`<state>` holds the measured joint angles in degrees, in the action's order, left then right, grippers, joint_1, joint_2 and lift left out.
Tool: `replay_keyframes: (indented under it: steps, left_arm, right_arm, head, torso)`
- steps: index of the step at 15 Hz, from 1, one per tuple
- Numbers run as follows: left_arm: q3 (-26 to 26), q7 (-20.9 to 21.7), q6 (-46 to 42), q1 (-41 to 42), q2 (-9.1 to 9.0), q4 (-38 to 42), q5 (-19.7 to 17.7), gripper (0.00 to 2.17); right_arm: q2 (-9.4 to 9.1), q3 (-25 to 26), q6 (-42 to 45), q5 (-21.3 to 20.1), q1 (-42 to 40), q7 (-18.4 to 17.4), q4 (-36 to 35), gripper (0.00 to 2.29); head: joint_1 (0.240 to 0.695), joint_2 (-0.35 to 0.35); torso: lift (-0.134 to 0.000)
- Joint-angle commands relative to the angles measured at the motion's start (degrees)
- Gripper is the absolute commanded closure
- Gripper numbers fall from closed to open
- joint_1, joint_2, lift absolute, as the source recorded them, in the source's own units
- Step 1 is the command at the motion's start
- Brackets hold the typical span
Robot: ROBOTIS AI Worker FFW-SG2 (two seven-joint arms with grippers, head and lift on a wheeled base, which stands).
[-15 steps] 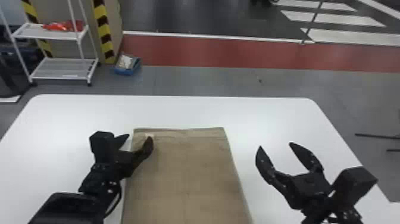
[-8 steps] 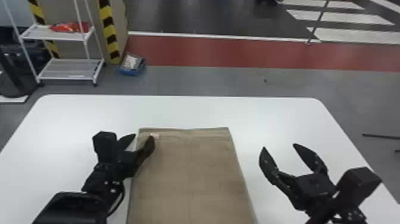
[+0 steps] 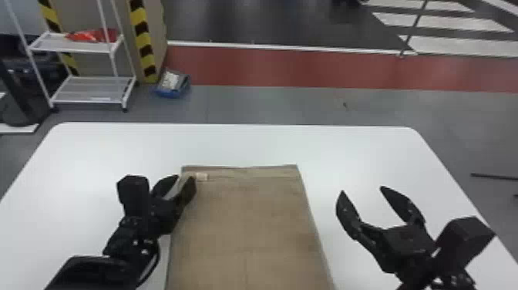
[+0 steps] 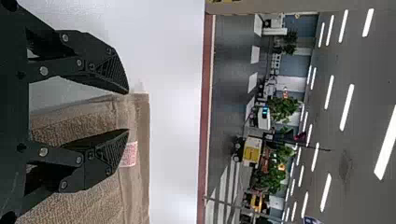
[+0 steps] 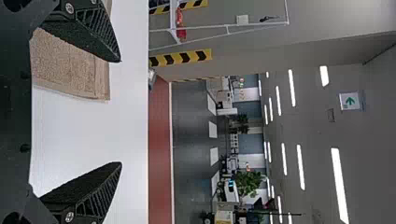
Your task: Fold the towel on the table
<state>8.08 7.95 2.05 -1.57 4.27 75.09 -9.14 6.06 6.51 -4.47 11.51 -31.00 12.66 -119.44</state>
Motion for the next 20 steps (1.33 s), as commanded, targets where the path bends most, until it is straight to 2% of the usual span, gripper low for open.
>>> replay_keyframes:
  steps: [1, 6, 7, 8, 9, 13, 14, 15, 20]
  left_arm:
    - [0.09, 0.05, 0.02, 0.42, 0.04, 0.49, 0.08, 0.7]
    - [0.62, 0.67, 0.02, 0.25, -0.31, 0.49, 0.44, 0.7]
    - [0.62, 0.67, 0.02, 0.25, -0.31, 0.49, 0.52, 0.79]
    - [0.71, 0.05, 0.02, 0.25, -0.4, 0.49, 0.52, 1.17]
    - [0.71, -0.12, 0.02, 0.25, -0.4, 0.49, 0.52, 1.39]
    - [0.62, -0.04, 0.02, 1.04, -0.31, 1.46, 0.7, 1.42]
    - [0.35, -0.04, 0.02, 1.65, -0.22, 2.25, 0.7, 1.51]
    - [0.09, -0.12, 0.19, 2.01, -0.22, 3.13, 0.7, 1.83]
    - [-0.17, 0.14, 0.19, 4.73, 0.04, 7.44, 0.52, 1.87]
  right_arm:
    - [0.0, -0.1, -0.06, 0.0, -0.03, 0.0, 0.0, 0.1]
    - [0.44, -0.01, -0.06, 0.7, -0.03, 0.0, 0.0, 0.1]
    - [0.79, -0.01, -0.06, 1.06, -0.03, 0.0, 0.0, 0.1]
    - [1.14, -0.01, -0.06, 1.23, -0.03, 0.0, 0.0, 0.1]
    - [1.41, 0.17, -0.06, 1.58, -0.03, 0.0, 0.0, 0.1]
    - [1.76, 0.26, -0.06, 2.37, -0.03, 0.0, 0.09, 0.1]
    - [1.76, 0.17, -0.06, 2.37, -0.03, 0.0, 0.09, 0.1]
    - [1.76, 0.17, -0.06, 2.37, 0.06, 0.0, 0.09, 0.1]
    - [1.67, 0.08, -0.23, 2.29, 0.41, -0.09, 0.53, 0.1]
  head:
    - [0.695, -0.103]
    - [0.695, -0.112]
    - [0.695, -0.114]
    - [0.695, -0.115]
    - [0.695, -0.116]
    - [0.695, -0.119]
    - [0.695, -0.119]
    - [0.695, -0.119]
    - [0.695, -0.113]
  torso:
    - [-0.109]
    - [-0.109]
    - [-0.109]
    - [-0.109]
    - [-0.109]
    - [-0.109]
    - [-0.109]
    - [-0.109]
    - [-0.109]
